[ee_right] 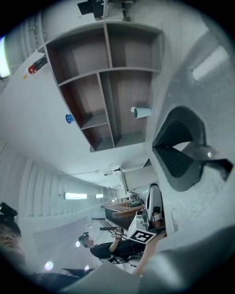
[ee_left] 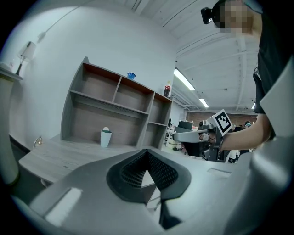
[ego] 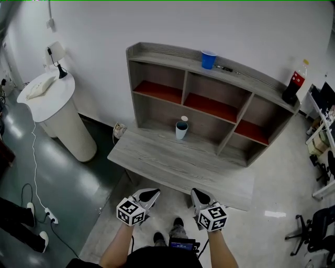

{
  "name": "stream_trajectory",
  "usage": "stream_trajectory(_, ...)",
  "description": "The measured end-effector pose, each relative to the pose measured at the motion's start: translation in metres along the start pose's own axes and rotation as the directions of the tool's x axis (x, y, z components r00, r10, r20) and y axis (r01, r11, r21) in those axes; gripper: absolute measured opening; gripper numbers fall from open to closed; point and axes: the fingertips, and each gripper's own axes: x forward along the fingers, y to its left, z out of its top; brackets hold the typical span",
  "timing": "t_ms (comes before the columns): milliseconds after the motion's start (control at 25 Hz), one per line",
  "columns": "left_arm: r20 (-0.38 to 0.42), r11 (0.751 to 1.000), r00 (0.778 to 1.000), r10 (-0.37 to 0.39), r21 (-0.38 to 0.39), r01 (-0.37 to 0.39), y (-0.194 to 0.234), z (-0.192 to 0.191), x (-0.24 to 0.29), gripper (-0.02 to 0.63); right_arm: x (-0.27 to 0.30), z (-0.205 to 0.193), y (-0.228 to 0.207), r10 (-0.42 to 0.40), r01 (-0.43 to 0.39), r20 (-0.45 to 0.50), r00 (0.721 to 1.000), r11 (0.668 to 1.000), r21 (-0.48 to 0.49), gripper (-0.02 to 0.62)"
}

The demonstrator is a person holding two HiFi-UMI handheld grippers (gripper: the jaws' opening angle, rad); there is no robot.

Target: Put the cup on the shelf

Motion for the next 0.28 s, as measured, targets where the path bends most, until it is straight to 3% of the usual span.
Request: stream_trajectory(280, 0.018, 1.000, 1.000, -0.005, 0.008, 0.005, -0.0085, 0.0006, -0.0042, 0.000, -0.0083, -0.0038, 0.0059, -0.005, 0.005, 0.007, 1.000, 1.000, -0.005, -0.002)
